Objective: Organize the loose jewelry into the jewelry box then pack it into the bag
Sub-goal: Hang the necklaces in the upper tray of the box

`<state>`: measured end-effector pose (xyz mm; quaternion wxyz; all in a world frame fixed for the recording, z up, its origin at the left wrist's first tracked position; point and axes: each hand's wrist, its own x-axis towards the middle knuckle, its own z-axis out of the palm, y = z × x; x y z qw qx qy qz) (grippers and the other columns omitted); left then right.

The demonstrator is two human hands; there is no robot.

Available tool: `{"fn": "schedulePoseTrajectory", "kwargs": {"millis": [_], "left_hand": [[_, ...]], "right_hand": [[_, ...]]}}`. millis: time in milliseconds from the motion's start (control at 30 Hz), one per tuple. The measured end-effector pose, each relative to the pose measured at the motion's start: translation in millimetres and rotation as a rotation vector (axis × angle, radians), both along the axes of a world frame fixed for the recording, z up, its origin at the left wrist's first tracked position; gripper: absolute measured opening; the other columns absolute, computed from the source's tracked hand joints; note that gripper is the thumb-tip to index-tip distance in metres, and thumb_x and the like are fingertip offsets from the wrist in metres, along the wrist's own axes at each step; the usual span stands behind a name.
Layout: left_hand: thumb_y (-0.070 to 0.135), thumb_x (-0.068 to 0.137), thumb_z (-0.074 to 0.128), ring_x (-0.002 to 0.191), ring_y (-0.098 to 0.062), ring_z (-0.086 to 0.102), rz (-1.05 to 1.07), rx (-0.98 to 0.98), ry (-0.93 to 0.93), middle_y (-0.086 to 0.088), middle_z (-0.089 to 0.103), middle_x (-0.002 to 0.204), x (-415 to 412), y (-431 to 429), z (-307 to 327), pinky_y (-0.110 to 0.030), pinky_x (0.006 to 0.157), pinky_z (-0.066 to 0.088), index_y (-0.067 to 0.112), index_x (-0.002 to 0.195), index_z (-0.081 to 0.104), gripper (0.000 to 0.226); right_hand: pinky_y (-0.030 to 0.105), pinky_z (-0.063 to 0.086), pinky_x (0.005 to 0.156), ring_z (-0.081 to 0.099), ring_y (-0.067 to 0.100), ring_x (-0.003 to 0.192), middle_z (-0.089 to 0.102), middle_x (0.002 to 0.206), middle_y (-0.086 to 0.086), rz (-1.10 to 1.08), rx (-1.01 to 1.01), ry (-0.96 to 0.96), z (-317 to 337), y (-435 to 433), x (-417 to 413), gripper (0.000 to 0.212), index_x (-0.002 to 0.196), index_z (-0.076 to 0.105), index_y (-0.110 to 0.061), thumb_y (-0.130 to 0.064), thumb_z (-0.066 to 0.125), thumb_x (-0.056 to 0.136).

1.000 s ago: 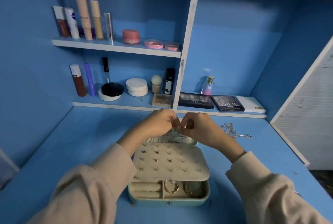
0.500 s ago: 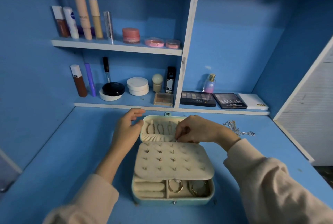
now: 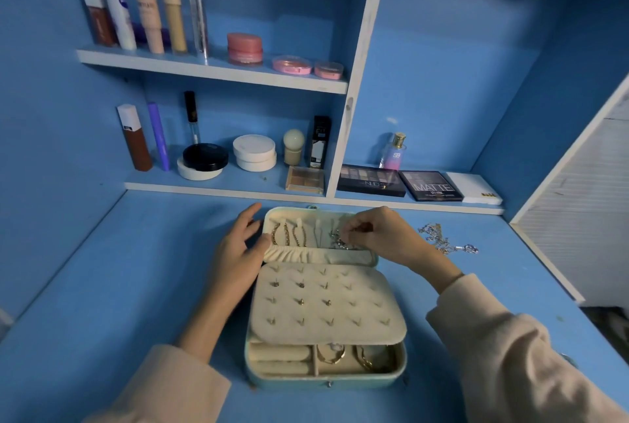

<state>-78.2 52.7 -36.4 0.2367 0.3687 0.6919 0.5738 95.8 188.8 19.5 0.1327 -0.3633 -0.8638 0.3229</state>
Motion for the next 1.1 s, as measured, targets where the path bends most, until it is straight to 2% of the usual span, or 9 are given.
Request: {"fn": "schedulePoseTrajectory", "kwargs": {"millis": [100,233,400,500,600,767,867,967,1100], "left_hand": [[0.005,0.092,0.055,0.091,0.018,0.055,0.009,0.064,-0.035,-0.003,0.056,0.129,1.6,0.4,1.8,-0.007,0.073,0.045,0.036,0.133,0.045,0.052],[0.001,0.091,0.055,0.111,0.001,0.055,0.026,0.152,-0.107,-0.005,0.057,0.131,6.1,0.3,5.9,-0.006,0.077,0.044,0.030,0.134,0.046,0.052],[-0.008,0.088,0.055,0.078,0.020,0.059,0.032,0.249,-0.263,0.001,0.055,0.123,10.3,1.1,12.5,-0.003,0.060,0.045,0.014,0.136,0.046,0.053],[-0.008,0.087,0.057,0.080,0.015,0.062,0.035,0.274,-0.351,0.007,0.059,0.115,8.1,0.9,12.0,-0.007,0.061,0.048,0.021,0.134,0.048,0.056],[-0.008,0.086,0.058,0.084,0.009,0.065,0.030,0.285,-0.387,0.012,0.060,0.110,7.2,0.5,12.1,-0.013,0.067,0.053,0.026,0.132,0.048,0.058],[-0.010,0.086,0.056,0.088,0.007,0.065,0.025,0.317,-0.412,0.015,0.061,0.109,7.7,-0.1,14.8,-0.019,0.078,0.055,0.027,0.130,0.049,0.058],[-0.010,0.086,0.056,0.087,0.008,0.065,0.024,0.322,-0.409,0.017,0.061,0.107,8.3,-0.6,16.1,-0.020,0.080,0.055,0.029,0.128,0.049,0.057],[-0.010,0.086,0.056,0.090,0.008,0.064,0.020,0.326,-0.402,0.017,0.062,0.108,8.1,-1.2,16.2,-0.020,0.081,0.054,0.029,0.128,0.049,0.058],[-0.009,0.086,0.056,0.091,0.007,0.065,0.009,0.338,-0.401,0.021,0.062,0.106,8.2,-1.7,16.5,-0.020,0.079,0.055,0.030,0.129,0.049,0.058]], "right_hand": [[0.003,0.039,0.058,0.052,-0.013,0.056,0.060,0.065,-0.016,0.006,0.049,-0.012,4.0,-1.5,-0.9,0.008,0.082,0.074,-0.007,-0.005,0.066,0.082],[0.012,0.042,0.066,0.053,-0.005,0.065,0.056,0.068,-0.023,0.015,0.191,-0.046,9.3,-5.1,-1.3,0.016,0.084,0.076,-0.014,-0.004,0.064,0.081],[0.028,0.041,0.068,0.047,0.014,0.075,0.050,0.076,-0.008,-0.051,0.411,0.001,1.4,-14.7,11.1,0.021,0.094,0.072,-0.018,-0.006,0.060,0.081],[0.032,0.045,0.069,0.050,0.015,0.075,0.051,0.074,-0.012,-0.069,0.413,-0.032,0.0,-21.9,18.0,0.026,0.100,0.069,-0.022,-0.010,0.056,0.082],[0.028,0.039,0.066,0.046,0.010,0.076,0.045,0.073,-0.023,-0.009,0.396,-0.072,0.8,-28.6,21.4,0.028,0.099,0.071,-0.027,-0.010,0.056,0.083],[0.033,0.042,0.062,0.045,0.014,0.061,0.047,0.059,-0.007,-0.071,0.347,-0.050,4.6,-25.3,22.7,0.036,0.106,0.065,-0.028,-0.008,0.053,0.079],[0.030,0.035,0.056,0.038,0.013,0.054,0.041,0.049,-0.005,-0.038,0.312,-0.103,7.3,-26.9,21.0,0.040,0.105,0.066,-0.036,-0.009,0.051,0.079],[0.030,0.037,0.056,0.038,0.013,0.051,0.043,0.048,-0.005,-0.023,0.290,-0.070,11.1,-28.7,20.6,0.036,0.097,0.069,-0.033,-0.006,0.051,0.080],[0.030,0.033,0.055,0.036,0.012,0.051,0.037,0.049,-0.005,-0.009,0.291,-0.083,11.5,-26.9,17.9,0.037,0.105,0.065,-0.031,-0.006,0.053,0.080]]}}
